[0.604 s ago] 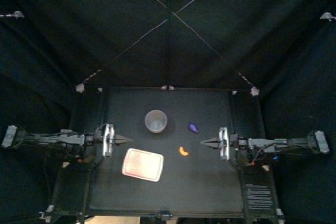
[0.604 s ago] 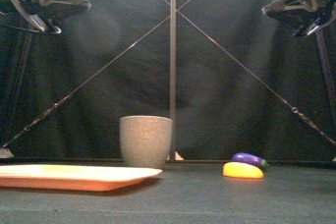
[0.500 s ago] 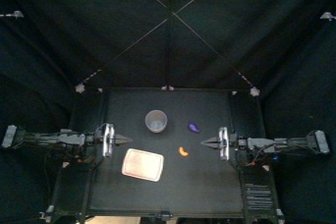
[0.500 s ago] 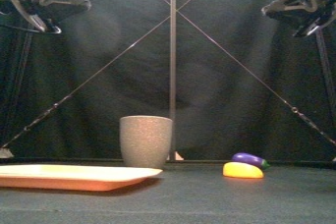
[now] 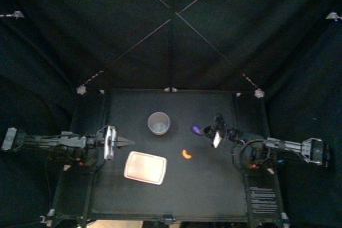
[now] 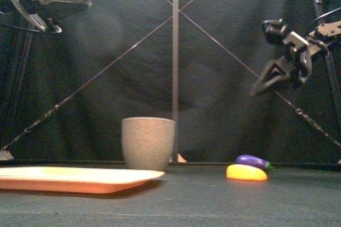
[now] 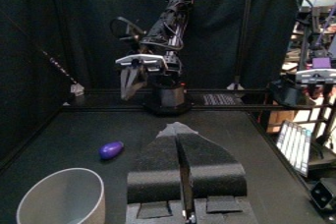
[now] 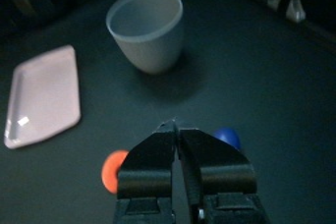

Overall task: Pick the eggplant then place it in the grey bowl
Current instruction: Pick the eggplant

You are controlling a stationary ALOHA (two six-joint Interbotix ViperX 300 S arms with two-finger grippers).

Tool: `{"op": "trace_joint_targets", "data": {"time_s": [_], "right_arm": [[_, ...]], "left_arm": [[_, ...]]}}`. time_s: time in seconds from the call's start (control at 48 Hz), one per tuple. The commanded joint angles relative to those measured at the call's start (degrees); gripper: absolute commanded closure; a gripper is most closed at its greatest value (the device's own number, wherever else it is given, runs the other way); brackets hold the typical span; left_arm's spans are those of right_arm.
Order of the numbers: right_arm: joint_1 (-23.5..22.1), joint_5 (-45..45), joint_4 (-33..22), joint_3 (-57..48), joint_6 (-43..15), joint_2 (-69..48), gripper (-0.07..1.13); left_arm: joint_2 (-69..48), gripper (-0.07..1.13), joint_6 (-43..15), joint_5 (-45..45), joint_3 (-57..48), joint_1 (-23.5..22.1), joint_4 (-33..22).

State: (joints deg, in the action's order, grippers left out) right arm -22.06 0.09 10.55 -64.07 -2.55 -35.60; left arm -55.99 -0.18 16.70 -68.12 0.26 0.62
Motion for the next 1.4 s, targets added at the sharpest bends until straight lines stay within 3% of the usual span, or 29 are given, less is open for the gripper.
{"op": "trace_joint_targets", "data": {"time_s": [0.021, 0.167, 0.292, 0.917, 1.167, 1.292, 1.396], "right_arm": [[-1.85, -2.81, 0.18, 1.49, 0.00, 3.69, 0.51], [-2.72, -2.02, -0.09, 2.02, 0.09, 7.47, 0.15], [-3.60, -0.35, -0.26, 2.64, 0.09, 9.67, -0.01], [-6.77, 0.00, -2.55, 10.81, 0.18, 30.23, 0.01], [-6.86, -1.05, -2.55, 11.43, 0.18, 32.70, 0.04], [-6.86, -1.41, -2.55, 11.16, 0.18, 32.70, 0.13], [-6.77, -1.41, -2.55, 11.25, 0.18, 32.70, 0.28]], "left_arm": [[0.18, 1.09, -0.09, 0.09, 1.14, 0.09, 0.09], [0.18, 1.09, -0.09, 0.00, 1.05, 0.18, 0.09], [0.18, 1.09, -0.09, 0.00, 0.97, 0.26, 0.09], [0.18, 1.09, -0.09, 0.00, 0.70, 0.53, 0.09], [0.18, 1.09, -0.09, 0.00, 0.70, 0.53, 0.09], [0.09, 1.09, -0.09, 0.00, 0.70, 0.62, 0.09], [0.09, 1.09, -0.09, 0.00, 0.70, 0.62, 0.09]]}}
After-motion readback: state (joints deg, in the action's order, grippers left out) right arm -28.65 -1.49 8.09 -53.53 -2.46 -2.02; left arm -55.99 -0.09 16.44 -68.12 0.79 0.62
